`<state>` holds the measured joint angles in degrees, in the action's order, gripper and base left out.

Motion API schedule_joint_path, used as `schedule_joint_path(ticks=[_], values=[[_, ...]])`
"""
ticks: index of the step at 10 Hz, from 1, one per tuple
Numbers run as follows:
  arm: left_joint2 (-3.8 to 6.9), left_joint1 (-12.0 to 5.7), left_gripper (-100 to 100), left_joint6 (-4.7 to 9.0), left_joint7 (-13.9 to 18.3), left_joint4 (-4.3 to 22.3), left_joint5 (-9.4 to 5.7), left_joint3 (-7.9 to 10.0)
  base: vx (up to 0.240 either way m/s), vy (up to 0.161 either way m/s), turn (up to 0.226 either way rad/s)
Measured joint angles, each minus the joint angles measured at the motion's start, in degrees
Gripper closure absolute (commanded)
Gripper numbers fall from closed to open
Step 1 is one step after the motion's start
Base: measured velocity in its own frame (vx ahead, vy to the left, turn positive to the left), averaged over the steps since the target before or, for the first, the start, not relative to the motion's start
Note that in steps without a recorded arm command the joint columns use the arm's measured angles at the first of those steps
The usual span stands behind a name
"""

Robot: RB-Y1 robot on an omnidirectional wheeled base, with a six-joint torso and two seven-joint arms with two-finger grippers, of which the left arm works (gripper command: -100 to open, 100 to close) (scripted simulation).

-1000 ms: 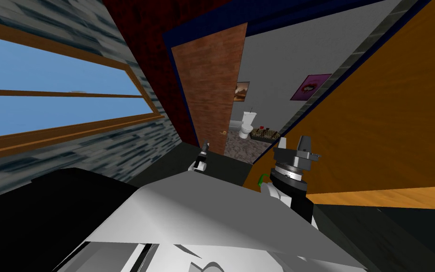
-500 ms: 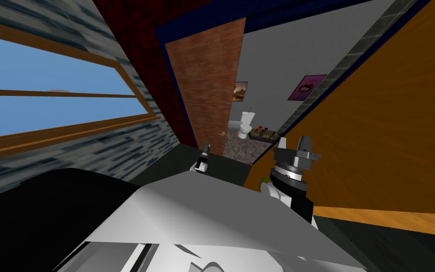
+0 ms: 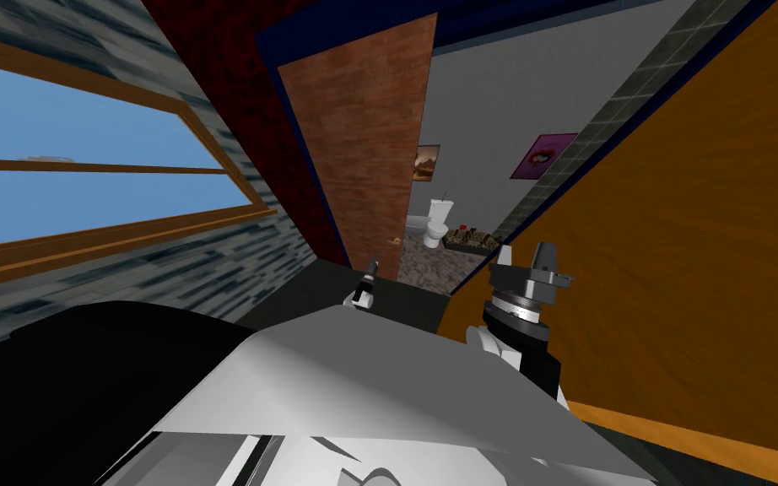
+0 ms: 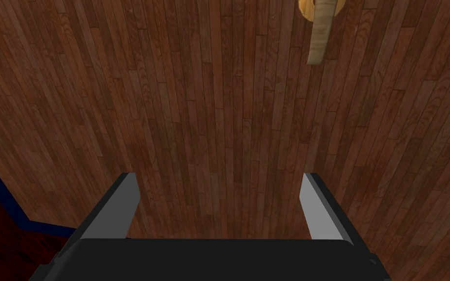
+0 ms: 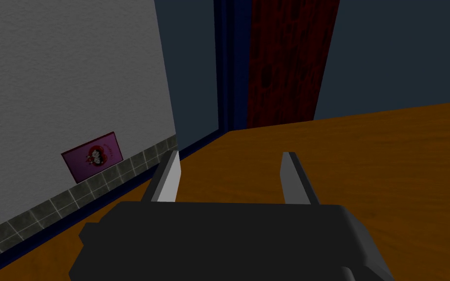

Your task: Pull the door open

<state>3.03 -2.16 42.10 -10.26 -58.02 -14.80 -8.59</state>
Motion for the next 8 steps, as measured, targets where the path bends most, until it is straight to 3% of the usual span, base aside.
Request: schedule_joint_path(ticks=[3, 8], values=[[-0.21, -1.57, -100, 0.76, -0.17, 3.69, -0.75, -0.55, 0.063, 0.002, -0.019], [-1.3, -5.13, -100, 2.96, -0.61, 12.42, -2.24, -1.74, 0.1, 0.015, -0.027]])
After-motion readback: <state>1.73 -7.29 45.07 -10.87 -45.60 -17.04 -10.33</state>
